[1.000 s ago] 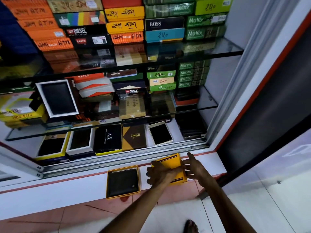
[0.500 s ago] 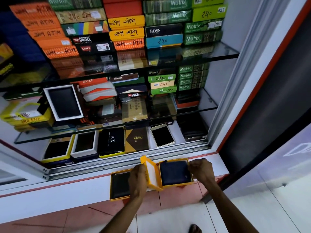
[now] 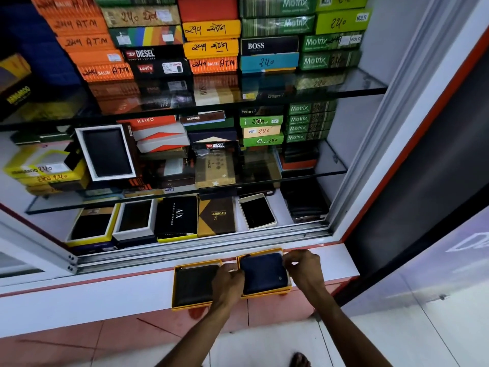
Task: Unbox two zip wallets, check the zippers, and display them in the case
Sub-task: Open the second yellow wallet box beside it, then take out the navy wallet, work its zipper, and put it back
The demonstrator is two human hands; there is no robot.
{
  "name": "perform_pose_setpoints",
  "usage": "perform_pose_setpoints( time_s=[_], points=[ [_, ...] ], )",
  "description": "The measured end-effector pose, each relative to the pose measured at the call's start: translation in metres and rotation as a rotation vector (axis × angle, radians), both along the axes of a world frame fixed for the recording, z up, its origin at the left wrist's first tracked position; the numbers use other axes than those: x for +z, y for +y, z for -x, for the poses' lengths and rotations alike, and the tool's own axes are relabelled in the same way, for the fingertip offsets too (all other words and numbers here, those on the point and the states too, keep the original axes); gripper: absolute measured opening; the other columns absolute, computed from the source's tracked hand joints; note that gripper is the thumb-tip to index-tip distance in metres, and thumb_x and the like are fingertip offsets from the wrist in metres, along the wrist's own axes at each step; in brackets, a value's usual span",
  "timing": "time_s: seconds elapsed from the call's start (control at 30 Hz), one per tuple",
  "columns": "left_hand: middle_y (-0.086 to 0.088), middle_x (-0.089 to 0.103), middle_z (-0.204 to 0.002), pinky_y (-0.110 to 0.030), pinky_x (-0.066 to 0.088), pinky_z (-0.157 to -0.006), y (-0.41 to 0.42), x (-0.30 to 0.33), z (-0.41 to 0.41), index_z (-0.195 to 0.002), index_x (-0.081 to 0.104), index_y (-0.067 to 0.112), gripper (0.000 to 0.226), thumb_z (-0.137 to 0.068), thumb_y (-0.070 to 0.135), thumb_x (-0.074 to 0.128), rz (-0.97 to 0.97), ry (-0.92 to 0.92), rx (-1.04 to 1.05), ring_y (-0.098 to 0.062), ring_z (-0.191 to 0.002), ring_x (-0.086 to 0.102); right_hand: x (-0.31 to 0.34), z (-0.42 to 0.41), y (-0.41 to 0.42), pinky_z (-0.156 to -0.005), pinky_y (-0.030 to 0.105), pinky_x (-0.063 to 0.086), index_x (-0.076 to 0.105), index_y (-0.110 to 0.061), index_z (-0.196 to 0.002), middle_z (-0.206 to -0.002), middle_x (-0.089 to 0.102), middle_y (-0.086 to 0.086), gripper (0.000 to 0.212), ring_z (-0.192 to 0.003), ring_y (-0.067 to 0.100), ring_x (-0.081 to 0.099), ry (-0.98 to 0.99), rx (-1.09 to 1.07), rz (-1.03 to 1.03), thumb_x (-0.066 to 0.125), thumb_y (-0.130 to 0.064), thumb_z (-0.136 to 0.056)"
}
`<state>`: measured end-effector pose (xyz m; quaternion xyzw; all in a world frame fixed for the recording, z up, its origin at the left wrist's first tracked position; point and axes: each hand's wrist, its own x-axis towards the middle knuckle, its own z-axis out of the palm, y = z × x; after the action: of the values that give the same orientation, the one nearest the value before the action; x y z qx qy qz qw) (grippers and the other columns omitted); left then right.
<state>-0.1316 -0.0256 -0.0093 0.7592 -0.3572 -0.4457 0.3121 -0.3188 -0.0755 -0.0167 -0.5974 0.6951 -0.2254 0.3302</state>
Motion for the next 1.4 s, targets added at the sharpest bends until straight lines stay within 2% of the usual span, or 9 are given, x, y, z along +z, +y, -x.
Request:
perform_pose_setpoints(
  time_s=[0.13, 0.27, 0.47, 0.57, 0.73, 0.8, 1.07, 1.17, 1.4],
  points=[
    [0.007, 0.061, -0.079, -0.036, 0.055, -0.070, -0.004, -0.003, -0.002, -0.075, 0.059, 0.029, 0.020, -0.092, 0.019, 0.054, -0.051, 0.061, 0.026, -0.012, -0.074, 0.062, -0.005, -0.012, 0.005, -0.084, 0.024, 0.057, 0.077, -0.014, -0.105, -0.111, 0.076, 0.006, 0.019, -0.099, 0.021, 0.073, 0.188, 0.076, -0.009, 0.062, -0.019, -0.094],
    [-0.001, 0.064, -0.101, -0.036, 0.056, -0.075, -0.006, -0.008, -0.005, -0.118, 0.060, 0.017, 0.028, -0.091, 0.024, 0.055, -0.089, 0.146, 0.048, -0.018, -0.088, 0.065, -0.011, -0.026, 0.003, -0.091, 0.032, 0.054, 0.073, -0.012, -0.110, -0.113, 0.071, 0.011, 0.033, -0.109, 0.027, 0.063, 0.232, 0.056, -0.103, 0.054, -0.035, -0.096],
    [-0.006, 0.061, -0.104, -0.032, 0.048, -0.070, -0.009, -0.011, -0.005, -0.122, 0.056, 0.012, 0.035, -0.090, 0.025, 0.052, -0.105, 0.186, 0.027, -0.022, -0.090, 0.060, -0.016, -0.028, -0.014, -0.093, 0.038, 0.050, 0.066, 0.000, -0.109, -0.113, 0.069, 0.018, 0.051, -0.108, 0.033, 0.063, -0.067, -0.117, -0.402, 0.058, -0.047, -0.089],
    [-0.015, 0.067, -0.109, -0.050, 0.056, -0.089, -0.010, -0.013, -0.008, -0.113, 0.059, 0.014, 0.027, -0.088, 0.022, 0.051, -0.101, 0.258, 0.042, -0.031, -0.100, 0.065, -0.014, -0.029, -0.019, -0.091, 0.037, 0.049, 0.063, -0.007, -0.116, -0.116, 0.069, 0.012, 0.052, -0.109, 0.030, 0.063, -0.171, -0.155, -0.431, 0.064, -0.048, -0.085],
    [-0.014, 0.065, -0.100, -0.047, 0.054, -0.087, -0.009, -0.014, -0.013, -0.101, 0.058, 0.011, 0.018, -0.088, 0.020, 0.049, -0.099, 0.276, 0.068, -0.031, -0.096, 0.064, -0.005, -0.036, -0.014, -0.077, 0.026, 0.045, 0.068, -0.024, -0.072, -0.078, 0.070, -0.004, 0.016, -0.086, 0.016, 0.065, -0.196, -0.055, -0.288, 0.078, -0.036, -0.078],
    [-0.007, 0.057, -0.085, -0.034, 0.047, -0.071, -0.008, -0.014, -0.016, -0.096, 0.058, 0.011, 0.014, -0.088, 0.019, 0.049, -0.085, 0.265, 0.060, -0.023, -0.079, 0.056, 0.001, -0.033, -0.012, -0.071, 0.027, 0.045, 0.056, -0.020, -0.058, -0.064, 0.061, -0.003, 0.032, -0.074, 0.016, 0.060, -0.297, -0.097, -0.279, 0.082, -0.023, -0.076],
    [-0.013, 0.077, -0.095, -0.034, 0.050, -0.077, -0.024, 0.024, -0.028, -0.087, 0.075, 0.006, 0.031, -0.088, 0.036, 0.067, 0.019, 0.268, -0.050, -0.026, -0.089, 0.070, 0.047, -0.007, 0.003, -0.063, 0.034, 0.056, 0.050, -0.012, -0.074, -0.085, 0.065, 0.012, 0.027, -0.080, 0.024, 0.066, -0.879, -0.014, -0.261, 0.071, 0.001, -0.084],
    [-0.001, 0.080, -0.090, -0.024, 0.055, -0.073, -0.031, 0.055, -0.040, -0.090, 0.077, 0.014, 0.011, -0.088, 0.022, 0.069, 0.148, 0.331, -0.145, -0.017, -0.085, 0.072, 0.063, -0.005, 0.005, -0.076, 0.041, 0.061, 0.054, -0.012, -0.086, -0.094, 0.069, 0.005, 0.023, -0.083, 0.021, 0.071, -0.713, 0.047, -0.128, 0.077, -0.010, -0.083],
    [0.000, 0.079, -0.091, -0.042, 0.056, -0.082, -0.045, 0.132, -0.064, -0.093, 0.075, 0.019, 0.015, -0.079, 0.024, 0.078, 0.300, -0.134, -0.520, -0.018, -0.088, 0.074, 0.135, -0.025, -0.020, -0.100, 0.008, 0.042, 0.055, -0.037, -0.132, -0.134, 0.060, -0.019, 0.035, -0.122, -0.006, 0.053, -0.098, 0.592, 0.545, 0.055, -0.032, -0.098]
  ],
)
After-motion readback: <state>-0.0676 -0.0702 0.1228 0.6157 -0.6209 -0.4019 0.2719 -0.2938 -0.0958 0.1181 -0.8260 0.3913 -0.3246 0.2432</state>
